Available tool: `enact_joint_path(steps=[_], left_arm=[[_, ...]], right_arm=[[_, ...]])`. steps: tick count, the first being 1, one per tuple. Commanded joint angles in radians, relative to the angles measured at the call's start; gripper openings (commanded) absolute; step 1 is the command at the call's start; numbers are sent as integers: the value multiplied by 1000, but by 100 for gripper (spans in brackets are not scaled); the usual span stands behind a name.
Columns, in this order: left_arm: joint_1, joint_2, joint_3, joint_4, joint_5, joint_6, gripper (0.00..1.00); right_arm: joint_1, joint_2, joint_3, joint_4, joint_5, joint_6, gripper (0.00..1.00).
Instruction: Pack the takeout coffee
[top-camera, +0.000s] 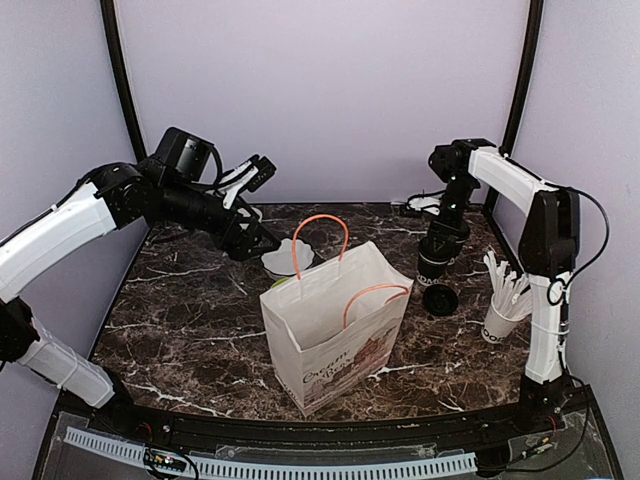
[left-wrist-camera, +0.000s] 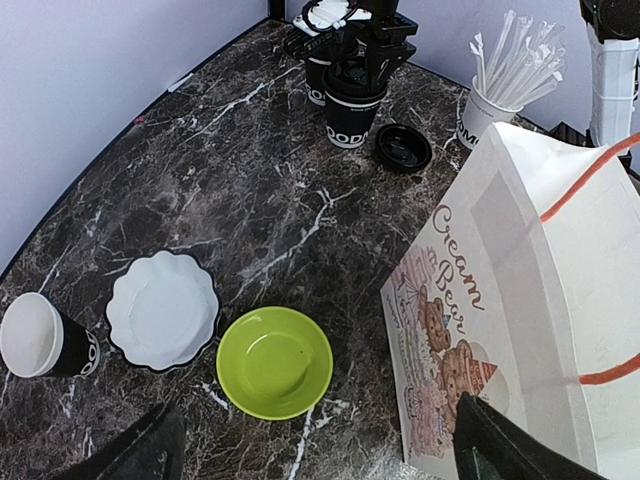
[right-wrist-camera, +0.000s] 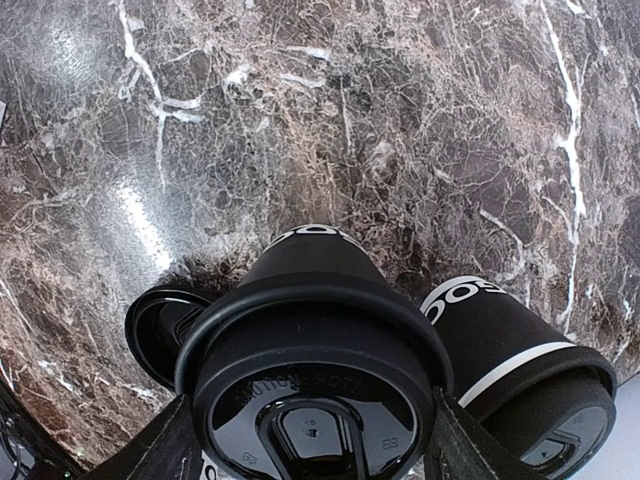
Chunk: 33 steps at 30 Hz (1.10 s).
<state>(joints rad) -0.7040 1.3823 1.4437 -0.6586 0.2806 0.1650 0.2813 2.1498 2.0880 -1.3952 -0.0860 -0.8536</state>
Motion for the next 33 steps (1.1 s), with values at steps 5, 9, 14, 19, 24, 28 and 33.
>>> enact_joint_path(steps=[5, 9, 14, 19, 24, 28, 33], left_arm=[[5, 14, 113, -69, 38, 2, 96], [3, 21, 155, -113, 139, -8, 96], [-4, 20, 152, -90, 408, -54, 96], [-81, 99, 228, -215, 338, -44, 95], [-145, 155, 265, -297, 193, -59, 91], [-163, 174, 262, -286, 71, -97, 84], [-163, 211, 282, -261, 104, -107, 62]], right_arm=[[7, -178, 35, -19, -56, 30, 67], [7, -277, 64, 5, -140, 39, 66], [10, -385, 123, 33, -295, 48, 66], [35, -523, 107, 109, -465, 56, 67], [112, -622, 76, 111, -532, 47, 67], [168, -651, 81, 20, -587, 8, 66], [237, -725, 28, -23, -621, -13, 66]])
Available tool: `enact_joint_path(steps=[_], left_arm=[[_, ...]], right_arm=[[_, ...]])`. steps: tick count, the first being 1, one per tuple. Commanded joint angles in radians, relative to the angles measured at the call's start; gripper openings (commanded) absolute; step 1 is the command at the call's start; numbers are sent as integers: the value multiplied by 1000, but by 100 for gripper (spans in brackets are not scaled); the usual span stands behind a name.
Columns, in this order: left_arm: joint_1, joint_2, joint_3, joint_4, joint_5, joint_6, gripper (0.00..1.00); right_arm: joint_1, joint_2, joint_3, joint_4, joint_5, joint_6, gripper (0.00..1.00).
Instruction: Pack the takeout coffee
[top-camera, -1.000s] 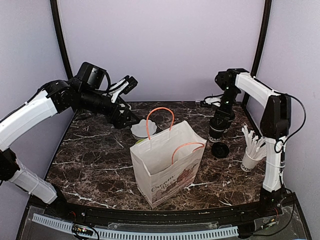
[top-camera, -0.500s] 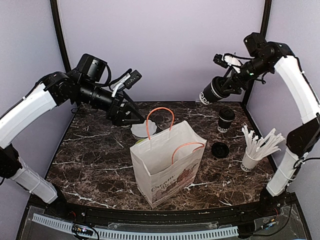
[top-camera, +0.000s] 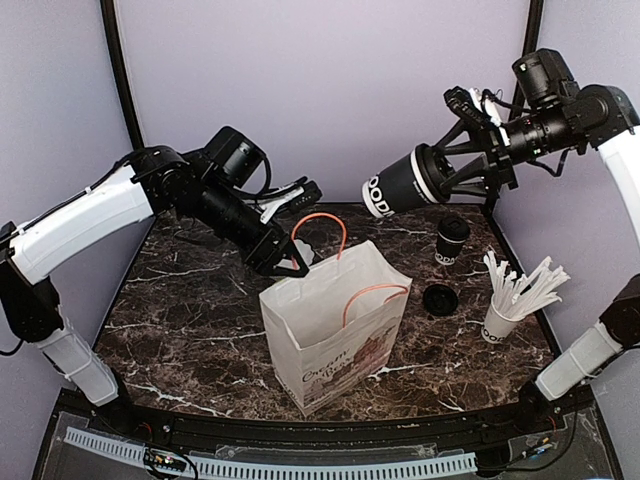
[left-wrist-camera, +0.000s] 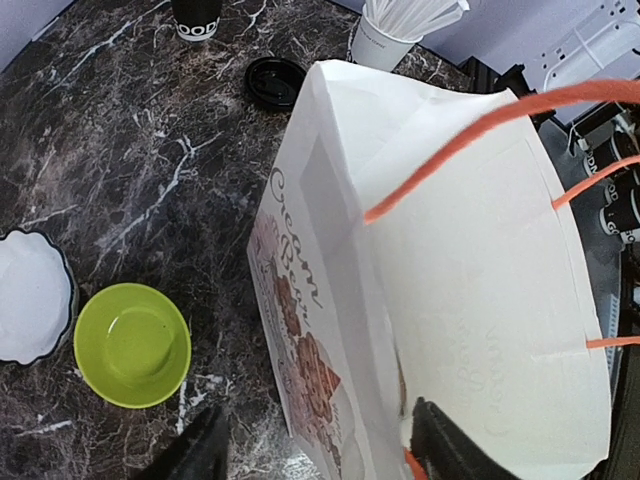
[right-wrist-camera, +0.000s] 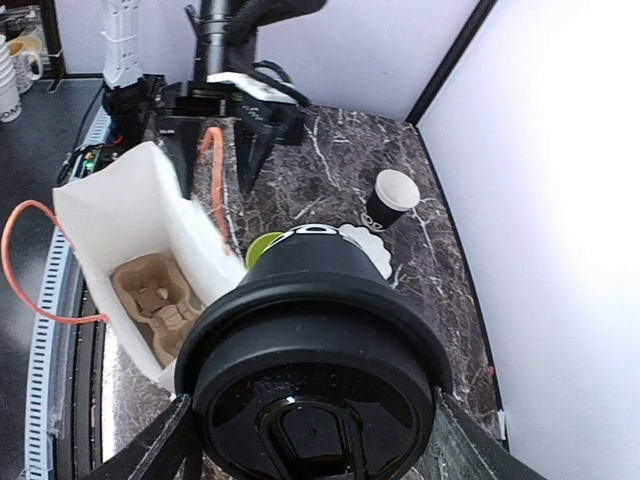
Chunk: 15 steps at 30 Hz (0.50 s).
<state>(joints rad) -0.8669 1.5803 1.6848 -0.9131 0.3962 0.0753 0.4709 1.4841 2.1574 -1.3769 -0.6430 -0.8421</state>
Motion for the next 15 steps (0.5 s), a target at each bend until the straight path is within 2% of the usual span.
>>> enact_joint_path(steps=[1, 3, 5, 8, 11, 15], left_arm=[[-1, 20, 45, -4, 1, -18, 58], [-2, 51, 90, -19, 28, -18, 42], [-4, 90, 142, -50, 41, -19, 31], [-6, 141, 197, -84, 49, -19, 25], [-9, 163, 238, -84, 40, -19, 12], [-9, 171, 258, -67, 40, -18, 3]], right_arm=[[64, -72, -59, -42, -57, -25, 66], [81, -98, -89, -41, -54, -27, 66], [88, -128, -120, -42, -58, -31, 66], [115, -155, -163, -42, -50, -38, 66], [158, -158, -198, -40, -26, -46, 66], [215, -130, -209, -20, 38, -51, 66]])
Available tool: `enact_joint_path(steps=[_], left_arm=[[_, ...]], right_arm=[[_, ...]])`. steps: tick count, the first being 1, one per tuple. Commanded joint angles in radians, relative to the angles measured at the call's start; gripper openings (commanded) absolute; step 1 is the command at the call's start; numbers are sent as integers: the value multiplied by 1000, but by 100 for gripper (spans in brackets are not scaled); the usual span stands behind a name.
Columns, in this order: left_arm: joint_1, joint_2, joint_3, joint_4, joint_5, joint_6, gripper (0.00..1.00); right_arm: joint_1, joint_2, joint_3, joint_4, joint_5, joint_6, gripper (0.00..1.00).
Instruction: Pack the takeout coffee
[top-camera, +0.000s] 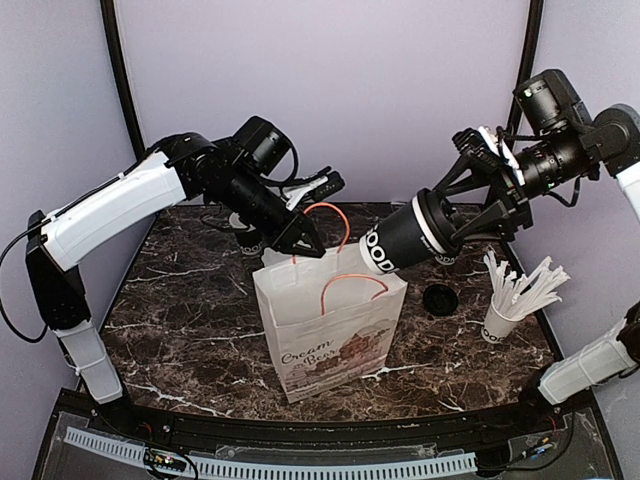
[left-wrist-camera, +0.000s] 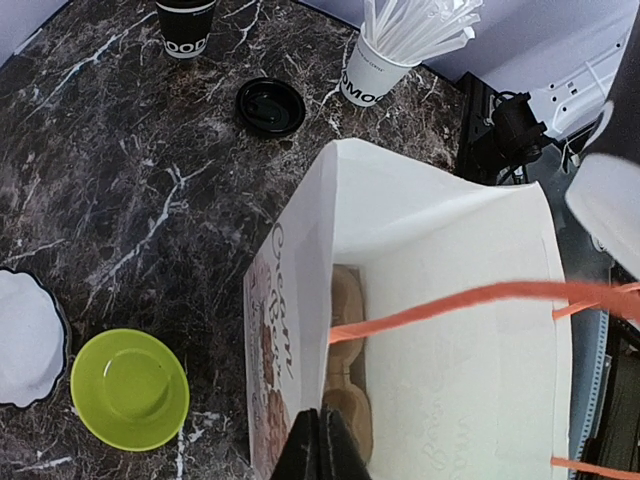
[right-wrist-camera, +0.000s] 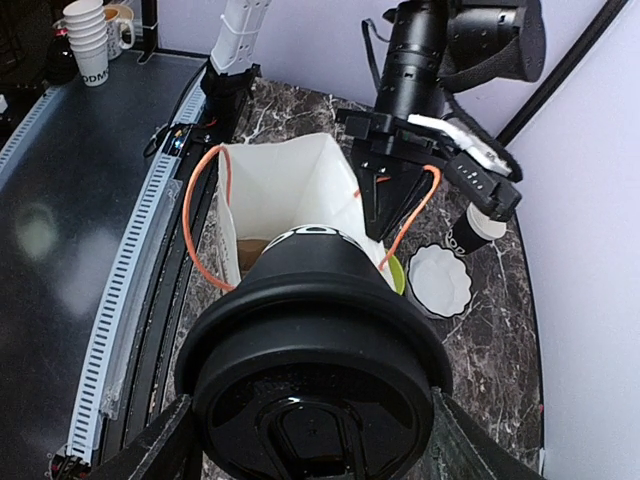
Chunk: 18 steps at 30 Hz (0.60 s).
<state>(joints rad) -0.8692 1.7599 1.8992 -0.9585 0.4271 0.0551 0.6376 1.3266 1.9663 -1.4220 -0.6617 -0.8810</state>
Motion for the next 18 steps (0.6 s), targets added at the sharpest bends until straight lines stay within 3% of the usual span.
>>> enact_joint_path(steps=[1, 10, 12, 15, 18], left_arm=[[-7, -5, 48, -17, 10, 0, 2], [-10, 1, 75, -32, -15, -22, 3], [-9, 2, 74, -31, -16, -23, 10], [-13, 7, 72, -30, -48, -16, 37], [-20, 1, 83, -32, -108, -7, 51]], right_arm=[[62, 38, -16, 33, 74, -9, 65], [176, 190, 61, 103, 169, 32, 63], [211, 220, 76, 115, 211, 47, 62], [249, 257, 80, 130, 290, 59, 61], [275, 294, 101, 119, 353, 58, 60]])
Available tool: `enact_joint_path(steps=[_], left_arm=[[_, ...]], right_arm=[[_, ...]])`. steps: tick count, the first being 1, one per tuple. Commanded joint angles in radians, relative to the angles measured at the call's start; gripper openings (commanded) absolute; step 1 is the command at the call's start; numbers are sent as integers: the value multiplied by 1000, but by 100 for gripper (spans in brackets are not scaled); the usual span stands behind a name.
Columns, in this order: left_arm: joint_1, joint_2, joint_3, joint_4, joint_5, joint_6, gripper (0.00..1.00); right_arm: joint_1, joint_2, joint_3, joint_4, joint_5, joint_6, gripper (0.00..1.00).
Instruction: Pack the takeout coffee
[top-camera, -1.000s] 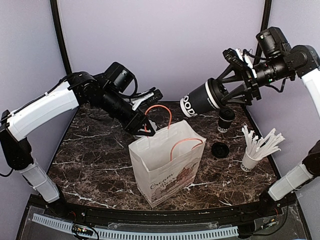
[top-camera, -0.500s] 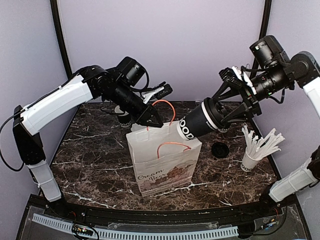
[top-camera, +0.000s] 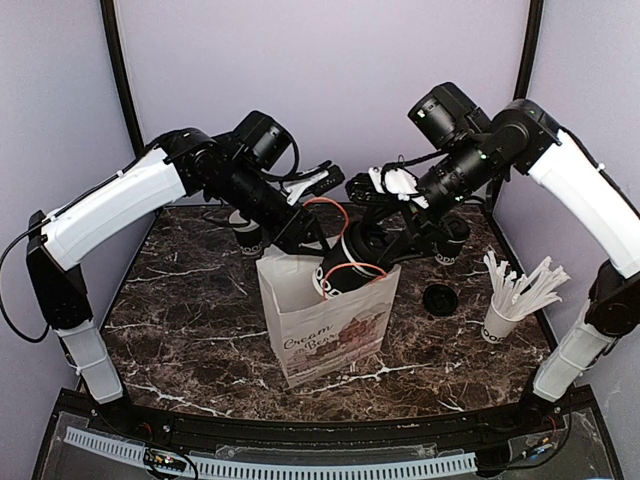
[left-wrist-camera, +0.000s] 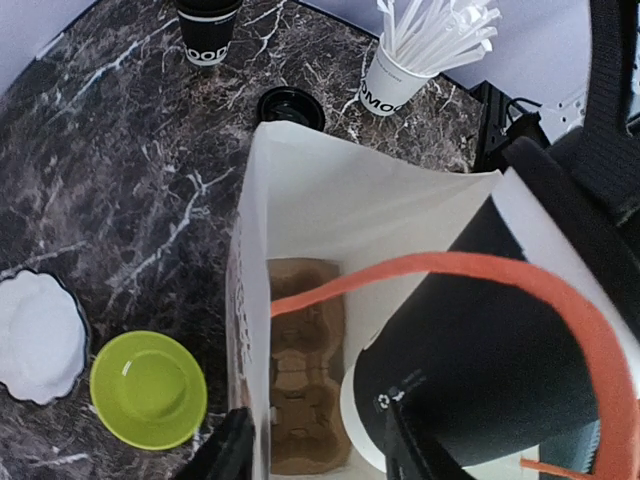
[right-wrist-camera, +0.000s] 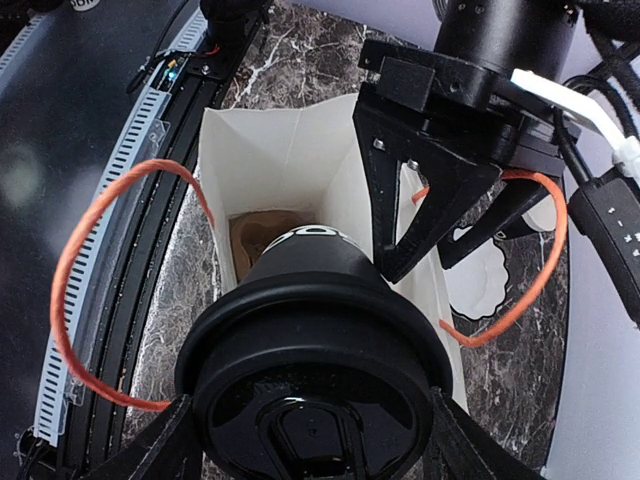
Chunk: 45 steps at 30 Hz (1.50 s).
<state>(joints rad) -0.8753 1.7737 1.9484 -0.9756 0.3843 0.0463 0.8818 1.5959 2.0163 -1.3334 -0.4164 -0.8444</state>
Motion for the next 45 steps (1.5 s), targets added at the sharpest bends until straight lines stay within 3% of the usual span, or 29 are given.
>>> enact_joint_path(steps=[1, 6, 9, 13, 18, 21, 27, 36, 45], left_arm=[[-15, -20, 48, -17, -89, 6, 54], [-17, -90, 77, -38, -167, 17, 72], [-19, -175, 59, -18, -179, 19, 75], [-20, -282, -26, 64, -231, 32, 77], [-12, -408, -203, 227, -432, 95, 84], [21, -447, -282, 342, -478, 114, 87], [139, -462, -429, 487, -444, 92, 87], [168, -396, -492, 538, -330, 130, 87], [192, -363, -491, 540, -283, 147, 87]], right_arm=[[37, 36, 63, 23, 121, 21, 60], [87, 88, 135, -48, 206, 9, 60], [131, 101, 132, -83, 272, 5, 59], [205, 62, 52, -84, 384, 3, 59], [280, 22, -11, -84, 487, 4, 59], [328, -4, -53, -84, 538, 1, 59], [444, -68, -188, -76, 643, 16, 58], [640, -138, -391, 30, 747, 84, 55], [665, -161, -466, 69, 755, 59, 55]])
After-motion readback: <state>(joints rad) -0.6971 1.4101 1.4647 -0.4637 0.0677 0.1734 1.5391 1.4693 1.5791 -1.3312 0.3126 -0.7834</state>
